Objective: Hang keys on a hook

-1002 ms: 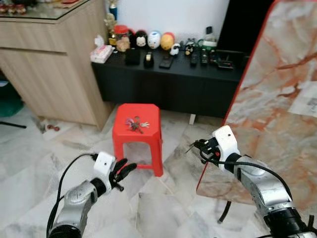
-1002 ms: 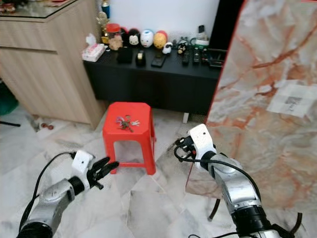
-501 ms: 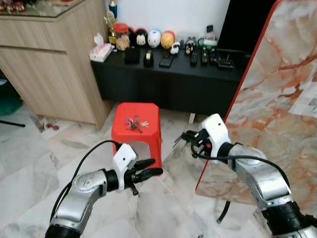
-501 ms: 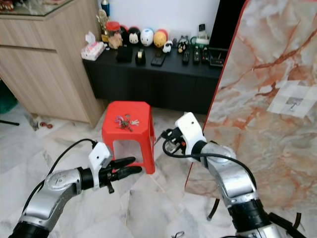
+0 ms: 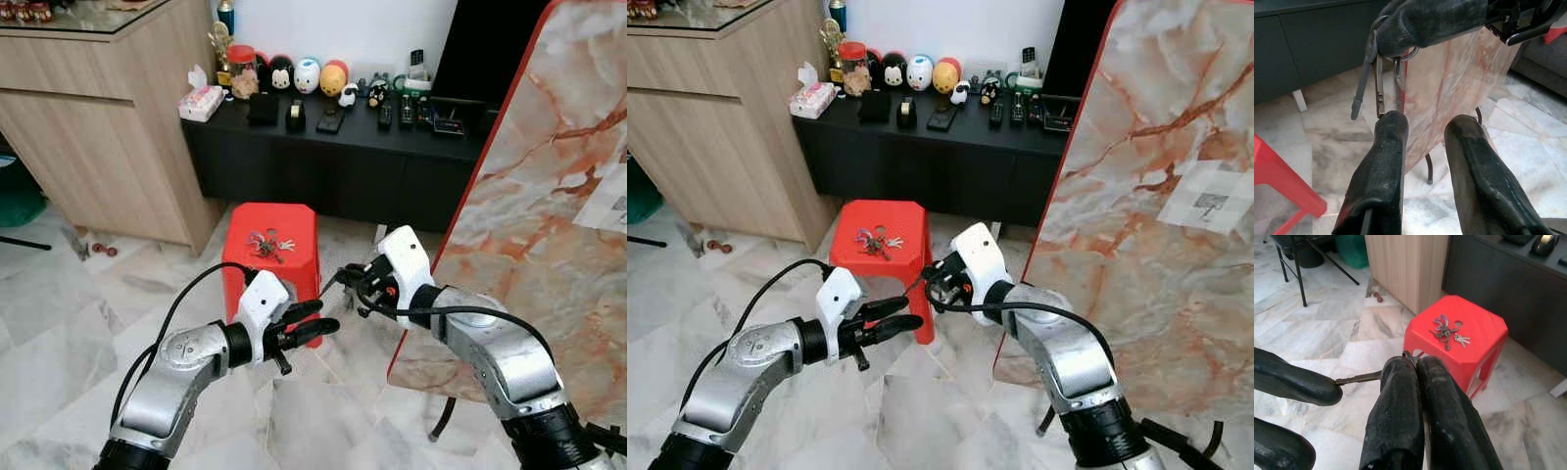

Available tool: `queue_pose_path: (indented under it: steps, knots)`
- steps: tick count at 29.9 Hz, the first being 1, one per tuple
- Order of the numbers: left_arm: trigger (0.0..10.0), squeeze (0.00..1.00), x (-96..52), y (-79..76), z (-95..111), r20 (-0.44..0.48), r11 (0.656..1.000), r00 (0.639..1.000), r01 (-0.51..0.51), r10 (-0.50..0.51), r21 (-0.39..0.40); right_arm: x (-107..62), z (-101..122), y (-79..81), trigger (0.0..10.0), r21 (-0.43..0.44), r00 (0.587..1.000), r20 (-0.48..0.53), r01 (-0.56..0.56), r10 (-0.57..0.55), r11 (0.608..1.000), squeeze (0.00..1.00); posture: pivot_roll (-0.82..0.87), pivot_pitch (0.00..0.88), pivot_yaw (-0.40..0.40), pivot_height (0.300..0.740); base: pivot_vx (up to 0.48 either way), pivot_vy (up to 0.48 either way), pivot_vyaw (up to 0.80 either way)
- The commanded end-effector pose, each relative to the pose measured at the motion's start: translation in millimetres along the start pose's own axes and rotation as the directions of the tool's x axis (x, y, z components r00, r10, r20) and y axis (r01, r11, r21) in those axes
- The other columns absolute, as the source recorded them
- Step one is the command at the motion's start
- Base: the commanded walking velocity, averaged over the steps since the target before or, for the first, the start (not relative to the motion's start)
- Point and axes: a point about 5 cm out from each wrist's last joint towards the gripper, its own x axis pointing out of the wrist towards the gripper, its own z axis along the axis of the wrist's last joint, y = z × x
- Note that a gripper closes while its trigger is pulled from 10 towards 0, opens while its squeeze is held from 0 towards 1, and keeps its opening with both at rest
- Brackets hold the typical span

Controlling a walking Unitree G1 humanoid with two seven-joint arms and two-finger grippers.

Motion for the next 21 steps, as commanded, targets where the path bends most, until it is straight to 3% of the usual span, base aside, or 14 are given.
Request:
queue_pose_path:
  steps: [1, 7, 14, 17, 19, 21]
  knots:
    - [10.0, 0.00, 2.5, -2.0, 7, -0.001, 0.999, 1.000, -0.004, 0.004, 0.042, -0.2, 4, 4.2, 10.0, -0.002, 1.000, 0.004, 0.004, -0.004, 1.000, 0.00, -0.07, 0.029, -0.066, 0.740, 0.000, 0.000, 0.00]
    - [10.0, 0.00, 7.2, 0.8, 12, 0.028, 0.996, 0.997, -0.067, 0.066, 0.059, 1.1, 7, 9.8, 10.0, 0.010, 1.000, -0.004, -0.002, 0.002, 1.000, 0.00, -0.07, 0.033, -0.073, 0.740, 0.000, 0.000, 0.00]
    - [10.0, 0.00, 4.8, 5.1, 16, 0.014, 0.990, 0.995, -0.099, 0.098, 0.105, -1.8, 6, 6.0, 10.0, 0.008, 1.000, -0.015, 0.015, -0.015, 1.000, 0.00, -0.07, 0.041, -0.077, 0.740, 0.000, 0.000, 0.00]
    - [10.0, 0.00, 2.0, 5.6, 15, -0.006, 0.990, 0.996, -0.086, 0.087, 0.108, -2.6, 4, 3.2, 10.0, 0.006, 0.999, -0.022, 0.026, -0.026, 1.000, 0.00, -0.07, 0.043, -0.079, 0.740, 0.000, 0.000, 0.00]
    - [10.0, 0.00, -4.0, 4.5, 1, -0.105, 0.985, 0.992, -0.054, 0.072, 0.167, -4.4, 1, -6.7, 10.0, -0.001, 0.997, -0.038, 0.069, -0.069, 0.998, 0.00, -0.07, 0.048, -0.079, 0.740, 0.000, 0.000, 0.00]
    - [10.0, 0.00, -4.2, 4.4, 0, -0.111, 0.984, 0.991, -0.056, 0.076, 0.171, -4.8, 1, -8.3, 10.0, 0.002, 0.996, -0.039, 0.076, -0.075, 0.997, 0.00, -0.07, 0.049, -0.080, 0.740, 0.000, 0.000, 0.00]
